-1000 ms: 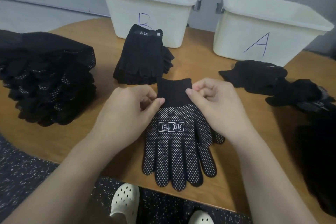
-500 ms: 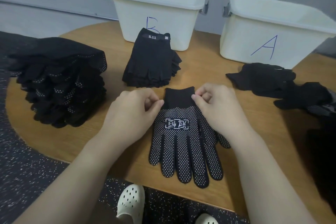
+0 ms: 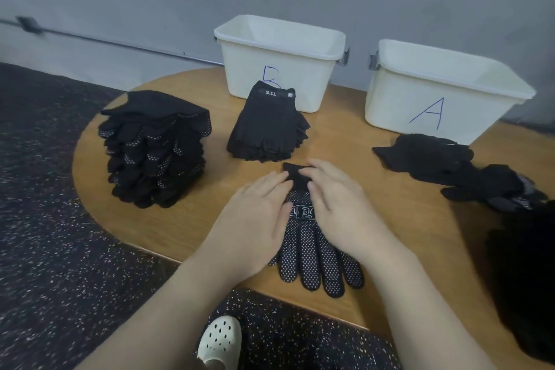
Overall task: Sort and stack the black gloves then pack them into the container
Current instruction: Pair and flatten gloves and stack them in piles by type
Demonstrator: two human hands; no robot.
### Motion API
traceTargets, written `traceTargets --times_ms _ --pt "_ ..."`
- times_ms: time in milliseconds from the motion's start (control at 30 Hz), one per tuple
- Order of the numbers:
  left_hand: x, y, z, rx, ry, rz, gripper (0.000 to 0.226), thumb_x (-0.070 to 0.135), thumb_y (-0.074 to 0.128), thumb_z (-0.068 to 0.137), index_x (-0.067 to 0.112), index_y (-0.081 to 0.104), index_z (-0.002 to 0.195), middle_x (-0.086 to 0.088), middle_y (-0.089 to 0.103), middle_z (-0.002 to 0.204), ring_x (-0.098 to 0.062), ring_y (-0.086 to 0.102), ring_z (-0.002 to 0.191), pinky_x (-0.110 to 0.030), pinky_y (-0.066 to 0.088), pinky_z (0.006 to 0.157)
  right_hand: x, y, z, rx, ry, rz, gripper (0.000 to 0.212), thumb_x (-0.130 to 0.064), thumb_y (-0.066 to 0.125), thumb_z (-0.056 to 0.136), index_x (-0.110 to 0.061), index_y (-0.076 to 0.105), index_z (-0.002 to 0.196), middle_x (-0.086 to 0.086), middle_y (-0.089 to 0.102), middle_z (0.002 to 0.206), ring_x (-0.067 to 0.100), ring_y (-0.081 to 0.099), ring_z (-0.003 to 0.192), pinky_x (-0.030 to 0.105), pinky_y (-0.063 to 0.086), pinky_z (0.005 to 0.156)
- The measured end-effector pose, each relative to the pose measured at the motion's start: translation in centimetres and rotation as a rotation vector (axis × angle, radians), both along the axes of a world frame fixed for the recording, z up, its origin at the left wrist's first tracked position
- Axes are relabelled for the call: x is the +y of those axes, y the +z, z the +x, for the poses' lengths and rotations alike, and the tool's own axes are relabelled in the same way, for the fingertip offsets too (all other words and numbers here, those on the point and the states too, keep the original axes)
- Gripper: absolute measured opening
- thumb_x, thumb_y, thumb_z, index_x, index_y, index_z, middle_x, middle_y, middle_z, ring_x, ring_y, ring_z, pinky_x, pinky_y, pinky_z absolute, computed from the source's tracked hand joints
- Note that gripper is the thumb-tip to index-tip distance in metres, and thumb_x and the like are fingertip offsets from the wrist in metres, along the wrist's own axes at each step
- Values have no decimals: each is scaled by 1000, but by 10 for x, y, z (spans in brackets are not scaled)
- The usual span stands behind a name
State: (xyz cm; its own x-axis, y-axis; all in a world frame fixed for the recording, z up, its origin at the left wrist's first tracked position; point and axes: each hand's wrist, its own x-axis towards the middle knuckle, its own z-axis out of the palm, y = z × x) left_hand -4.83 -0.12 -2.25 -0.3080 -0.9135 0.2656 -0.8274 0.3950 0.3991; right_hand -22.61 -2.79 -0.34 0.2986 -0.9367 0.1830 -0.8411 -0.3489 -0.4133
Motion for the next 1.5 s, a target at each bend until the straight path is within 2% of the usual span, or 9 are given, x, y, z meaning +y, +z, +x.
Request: traceTargets --times_ms 100,233,667,800,900,967,1033,1333,1500 --pt "11 -6 -10 -167 -70 49 57 38 25 112 17 17 164 3 14 171 -9 6 158 -32 3 129 8 -12 -2 89 69 160 50 -28 26 113 -22 26 163 -9 16 171 3 7 156 19 -4 123" --pt "17 -12 -7 -272 -115 80 67 51 1 105 18 -3 164 4 -2 172 -7 -10 157 -34 -4 129 10 -16 -13 233 125 202 56 -44 15 112 -30 2 165 -17 -9 170 -4 -16 152 20 -13 123" --pt "31 -6 5 -285 -66 129 93 82 17 93 28 -13 163 14 -23 168 -1 -26 152 -36 -9 128 17 -19 -14 221 44 203 70 -70 4 101 -38 2 164 -17 -14 169 1 -20 154 33 -11 128" --pt "23 -2 1 -213 -72 157 97 90 10 84 36 -11 162 20 -22 167 5 -27 149 -33 -9 128 18 -8 -21 10 12 238 76 -70 6 98 -34 23 163 -16 7 171 -2 -4 155 30 -8 127" --pt "19 -1 -12 -218 -75 145 95 89 4 83 38 -5 163 17 -18 168 1 -24 152 -33 -13 127 13 4 -34 -145 -50 132 56 -55 21 108 -26 59 137 -10 56 144 6 44 138 33 16 126" --pt "18 -3 -24 -235 -87 121 94 87 5 86 35 -4 164 15 -16 169 -3 -22 153 -32 -16 125 7 10 -49 -198 -125 15 35 -43 33 110 -31 63 95 -8 68 97 13 61 95 40 47 97" --pt "17 -4 -33 -220 -108 112 92 86 12 89 35 -3 164 15 -14 169 -3 -21 154 -31 -17 124 2 14 -66 -246 -198 -46 29 -36 44 108 -31 59 83 -8 65 79 13 61 77 38 50 73" --pt "9 -6 -48 -249 -111 123 94 90 10 85 39 -12 161 17 -22 167 -4 -26 152 -32 -17 124 -27 -7 -123 -283 -469 -93 25 -25 58 102 -16 68 123 -2 64 124 16 59 117 32 48 100" --pt "7 -7 -48 -251 -118 144 96 90 4 80 40 -14 161 18 -23 167 -2 -28 151 -34 -15 126 -41 -18 -128 -82 -406 -18 57 -24 56 104 -18 37 158 -2 34 165 17 20 156 36 17 127"
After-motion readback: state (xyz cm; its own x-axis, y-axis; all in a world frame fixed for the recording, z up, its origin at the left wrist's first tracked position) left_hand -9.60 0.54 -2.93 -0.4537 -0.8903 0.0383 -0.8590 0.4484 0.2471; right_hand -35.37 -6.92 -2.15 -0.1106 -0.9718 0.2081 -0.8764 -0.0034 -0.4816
